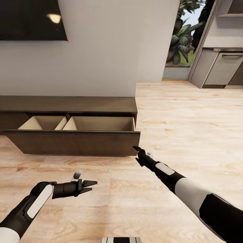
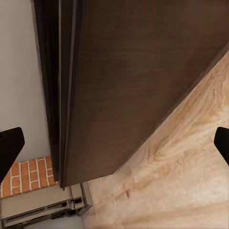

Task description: Place each of the two pumpkins and all three candles from the living room inside a cabinet in the living room (use any cabinet), then make sure every cabinet is closed, and position the cauldron so it is next to a table in the living room.

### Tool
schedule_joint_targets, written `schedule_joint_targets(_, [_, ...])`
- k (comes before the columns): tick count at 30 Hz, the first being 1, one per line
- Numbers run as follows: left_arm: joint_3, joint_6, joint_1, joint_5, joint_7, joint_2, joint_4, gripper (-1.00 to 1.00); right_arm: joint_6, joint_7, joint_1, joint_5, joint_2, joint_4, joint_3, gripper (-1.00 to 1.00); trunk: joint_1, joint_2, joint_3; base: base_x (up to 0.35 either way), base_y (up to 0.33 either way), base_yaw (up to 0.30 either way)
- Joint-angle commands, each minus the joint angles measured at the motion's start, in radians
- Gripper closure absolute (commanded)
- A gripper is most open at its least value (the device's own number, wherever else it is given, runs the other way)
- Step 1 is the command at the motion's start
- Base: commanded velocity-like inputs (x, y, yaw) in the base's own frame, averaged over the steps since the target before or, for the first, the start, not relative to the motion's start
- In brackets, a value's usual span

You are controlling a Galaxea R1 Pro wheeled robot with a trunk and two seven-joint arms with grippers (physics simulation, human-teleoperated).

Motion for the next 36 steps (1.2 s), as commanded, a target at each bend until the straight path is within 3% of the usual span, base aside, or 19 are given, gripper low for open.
schedule_joint_targets(1, [-0.001, 0.004, -0.001, 0.001, -0.002, 0.001, 0.0, -1.0, -0.009, 0.005, -0.001, -0.01, -0.001, 0.0, 0.008, -1.0, -0.001, 0.0, 0.003, 0.0, 0.0, 0.0])
schedule_joint_targets(4, [-0.002, 0.004, -0.001, 0.001, -0.002, 0.0, 0.0, -1.0, -0.024, 0.016, -0.001, -0.01, -0.002, 0.0, 0.009, -1.0, -0.002, 0.001, 0.015, 0.0, 0.0, 0.0])
schedule_joint_targets(36, [-0.002, 0.004, -0.001, 0.011, -0.003, 0.002, 0.001, -1.0, -0.036, 0.039, -0.001, -0.013, -0.001, 0.013, 0.005, -1.0, -0.002, 0.001, 0.015, -0.029, 0.0, 0.0])
